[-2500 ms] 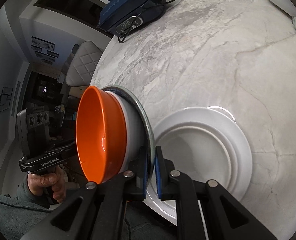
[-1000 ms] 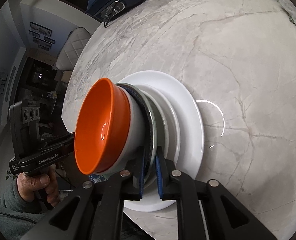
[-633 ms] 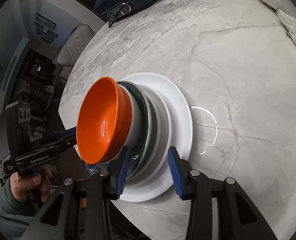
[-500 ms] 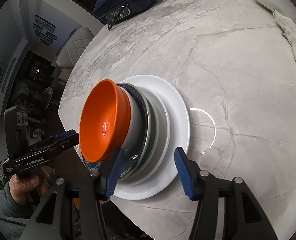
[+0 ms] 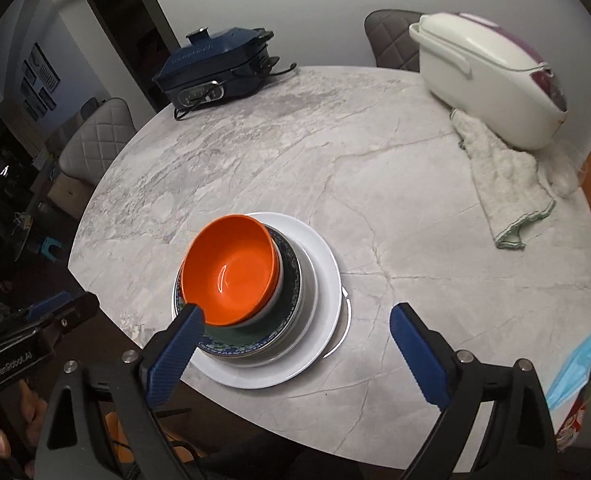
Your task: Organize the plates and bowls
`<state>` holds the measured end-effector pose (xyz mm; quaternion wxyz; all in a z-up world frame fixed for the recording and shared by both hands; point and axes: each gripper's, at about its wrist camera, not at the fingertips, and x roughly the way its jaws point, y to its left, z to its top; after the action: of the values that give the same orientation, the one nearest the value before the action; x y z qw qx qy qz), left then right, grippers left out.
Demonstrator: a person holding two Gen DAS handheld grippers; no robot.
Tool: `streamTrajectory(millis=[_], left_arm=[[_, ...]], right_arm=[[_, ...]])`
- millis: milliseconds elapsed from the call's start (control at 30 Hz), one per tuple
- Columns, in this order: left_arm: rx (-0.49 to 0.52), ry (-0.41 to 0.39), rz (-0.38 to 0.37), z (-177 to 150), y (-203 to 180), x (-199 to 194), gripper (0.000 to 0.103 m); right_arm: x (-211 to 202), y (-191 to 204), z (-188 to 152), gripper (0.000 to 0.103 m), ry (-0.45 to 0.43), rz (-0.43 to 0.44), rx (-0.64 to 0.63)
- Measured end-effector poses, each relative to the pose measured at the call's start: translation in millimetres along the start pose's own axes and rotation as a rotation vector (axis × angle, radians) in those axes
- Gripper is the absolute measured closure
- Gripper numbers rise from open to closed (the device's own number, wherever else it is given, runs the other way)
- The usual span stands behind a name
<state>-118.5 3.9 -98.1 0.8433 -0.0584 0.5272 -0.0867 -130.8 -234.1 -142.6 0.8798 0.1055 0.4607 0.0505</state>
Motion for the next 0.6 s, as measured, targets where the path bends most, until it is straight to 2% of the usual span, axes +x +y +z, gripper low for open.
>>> streamTrajectory(millis=[133, 267, 333, 600], left_arm=[[0.028, 0.0, 0.044, -8.1, -3.0, -8.0, 0.033], [0.079, 0.038, 0.116, -12.7, -15.3, -2.2, 0.033], [0.084, 0.032, 0.158, -11.7, -19.1, -0.7, 0.033], [0.063, -0.019, 0.217, 0.7, -45.1, -2.5, 0.033]], right_arm=[[-26.4, 20.8, -7.9, 0.0, -0.043, -0.054, -0.002], [-32.3, 36.9, -7.2, 0.0, -0.056, -0.064, -0.037], [-33.7, 41.2, -5.9, 0.0, -0.061, -0.073, -0.057], [-30.4, 25.4, 4.2, 0.0, -0.035, -0.088, -0.068]])
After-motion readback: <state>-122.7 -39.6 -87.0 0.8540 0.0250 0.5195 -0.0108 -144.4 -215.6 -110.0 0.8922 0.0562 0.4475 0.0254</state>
